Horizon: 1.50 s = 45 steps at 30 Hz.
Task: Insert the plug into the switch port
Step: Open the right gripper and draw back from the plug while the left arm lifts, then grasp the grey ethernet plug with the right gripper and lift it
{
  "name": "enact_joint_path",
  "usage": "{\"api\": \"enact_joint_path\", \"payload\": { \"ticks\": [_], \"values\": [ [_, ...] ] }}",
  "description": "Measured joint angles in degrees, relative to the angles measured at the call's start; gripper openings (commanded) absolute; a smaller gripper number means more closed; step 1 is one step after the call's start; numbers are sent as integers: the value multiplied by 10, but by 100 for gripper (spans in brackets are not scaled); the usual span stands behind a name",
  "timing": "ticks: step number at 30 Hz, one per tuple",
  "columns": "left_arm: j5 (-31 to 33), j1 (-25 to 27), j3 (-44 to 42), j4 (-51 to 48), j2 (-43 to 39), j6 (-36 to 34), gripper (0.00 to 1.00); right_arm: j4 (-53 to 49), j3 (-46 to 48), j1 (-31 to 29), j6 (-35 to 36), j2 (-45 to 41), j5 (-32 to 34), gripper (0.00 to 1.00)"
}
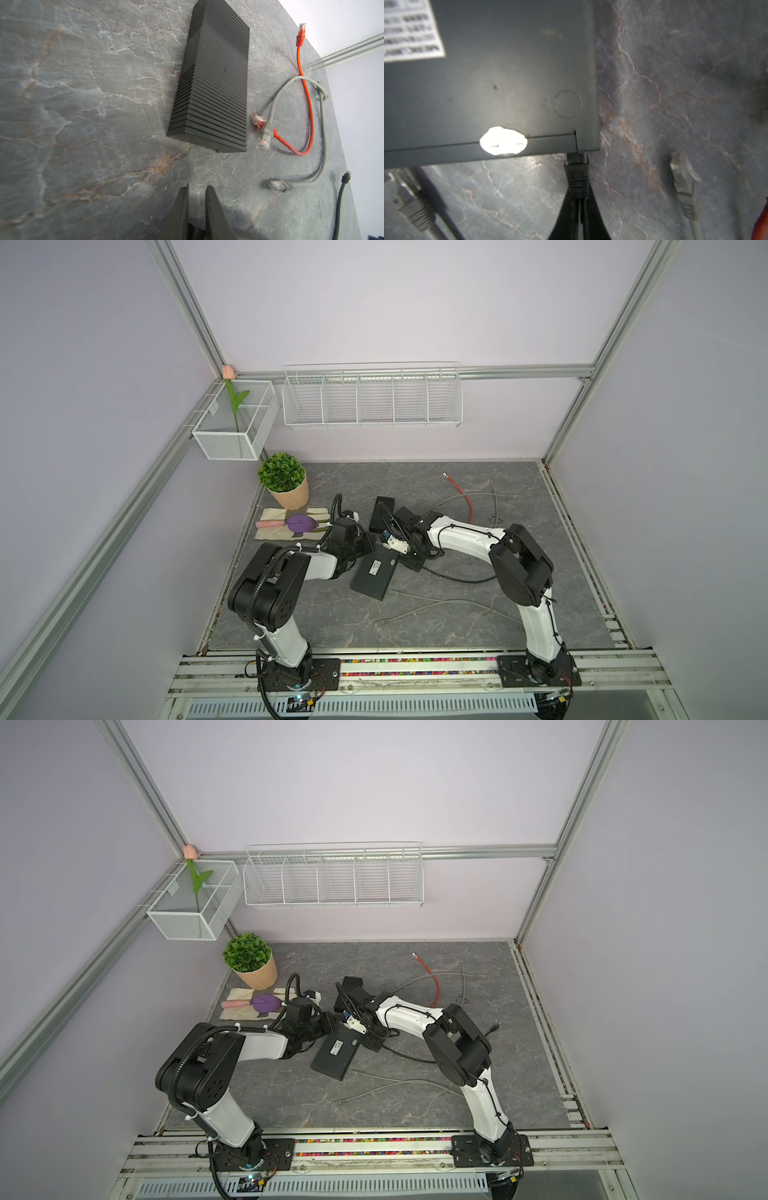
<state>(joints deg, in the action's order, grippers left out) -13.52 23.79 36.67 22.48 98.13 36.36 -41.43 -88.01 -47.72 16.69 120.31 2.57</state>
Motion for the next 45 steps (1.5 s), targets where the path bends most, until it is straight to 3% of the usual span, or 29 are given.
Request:
{"api": "enact_joint_path", "payload": {
  "ticks": [2, 7, 10, 13, 20, 25, 30, 39, 45],
  "values": [
    [0, -1, 1, -11, -5, 0, 17, 0, 0, 0, 0, 0, 1, 9],
    [-33, -48, -8, -81, -56, 0, 38, 76, 3, -3, 5, 0, -2, 37],
    [-58, -80, -9, -127, -109, -3, 49, 134, 2, -10, 2, -7, 2, 38],
    [-52, -111, -7, -170, -171, -10, 53, 155, 7, -15, 0, -32, 15, 40],
    [-28, -137, 29, -264, -308, -31, 48, 143, 42, -20, -2, -143, 48, 41],
    [-23, -102, 25, -308, -381, -39, 48, 127, 100, -56, -14, -212, 54, 44],
    [-21, -48, -42, -331, -452, -34, 47, 117, 163, -102, -33, -205, 50, 43],
    [-31, -35, -127, -378, -578, -8, 46, 114, 228, -122, -70, -177, 38, 41],
    [-38, -30, -137, -376, -583, 0, 45, 115, 227, -139, -78, -149, 38, 36]
  ]
}}
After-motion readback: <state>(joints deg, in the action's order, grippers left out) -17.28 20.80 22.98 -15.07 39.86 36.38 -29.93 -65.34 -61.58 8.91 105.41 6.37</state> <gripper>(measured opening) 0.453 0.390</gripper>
